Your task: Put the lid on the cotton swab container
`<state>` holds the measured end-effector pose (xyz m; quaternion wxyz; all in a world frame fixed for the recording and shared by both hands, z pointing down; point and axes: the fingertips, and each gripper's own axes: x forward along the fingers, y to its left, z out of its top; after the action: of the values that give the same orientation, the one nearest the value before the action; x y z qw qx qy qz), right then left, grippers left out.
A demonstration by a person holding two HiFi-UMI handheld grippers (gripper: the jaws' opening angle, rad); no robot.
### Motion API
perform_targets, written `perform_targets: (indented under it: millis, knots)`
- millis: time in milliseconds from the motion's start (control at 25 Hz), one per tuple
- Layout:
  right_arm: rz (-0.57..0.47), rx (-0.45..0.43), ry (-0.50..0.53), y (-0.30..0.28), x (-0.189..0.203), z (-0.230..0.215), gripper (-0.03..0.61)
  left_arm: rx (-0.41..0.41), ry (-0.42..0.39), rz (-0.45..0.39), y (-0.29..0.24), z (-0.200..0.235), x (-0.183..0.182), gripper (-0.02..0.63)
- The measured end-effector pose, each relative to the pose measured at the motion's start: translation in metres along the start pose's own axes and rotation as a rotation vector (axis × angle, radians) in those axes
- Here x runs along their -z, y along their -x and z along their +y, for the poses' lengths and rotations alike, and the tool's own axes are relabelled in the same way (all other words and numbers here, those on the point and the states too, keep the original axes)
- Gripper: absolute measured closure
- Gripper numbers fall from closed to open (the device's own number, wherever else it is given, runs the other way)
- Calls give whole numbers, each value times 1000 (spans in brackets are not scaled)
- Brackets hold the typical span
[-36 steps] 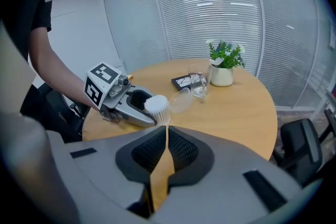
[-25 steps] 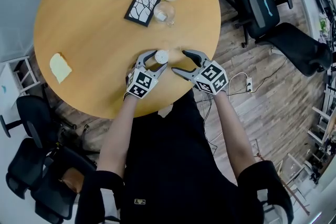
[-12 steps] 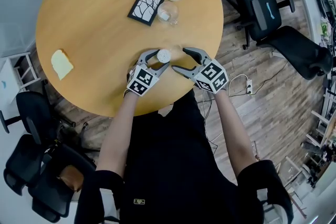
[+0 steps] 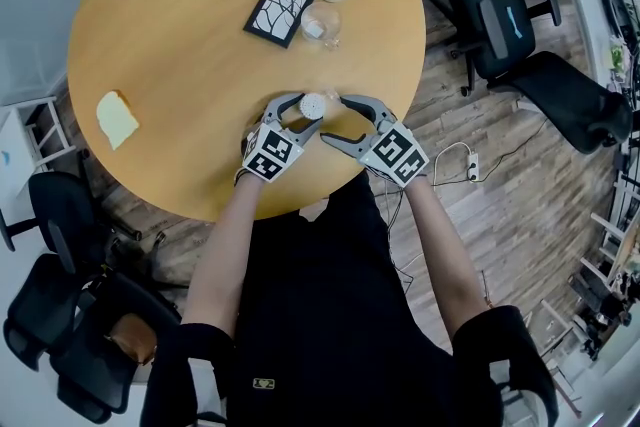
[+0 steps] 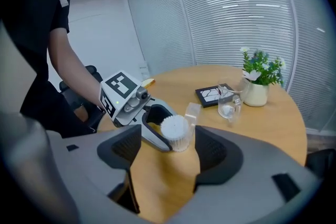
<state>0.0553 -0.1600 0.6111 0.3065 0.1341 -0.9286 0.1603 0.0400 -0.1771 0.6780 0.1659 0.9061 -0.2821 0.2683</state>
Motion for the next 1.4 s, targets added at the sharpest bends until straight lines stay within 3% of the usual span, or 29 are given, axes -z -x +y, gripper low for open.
perform_targets:
  millis: [680, 1400]
  knots:
    - [89, -137, 124, -22, 2, 31, 272, -5, -7, 0, -1, 0, 1, 357]
    - [161, -165, 195, -27, 0, 43, 272, -4, -10, 2, 0, -1, 0, 357]
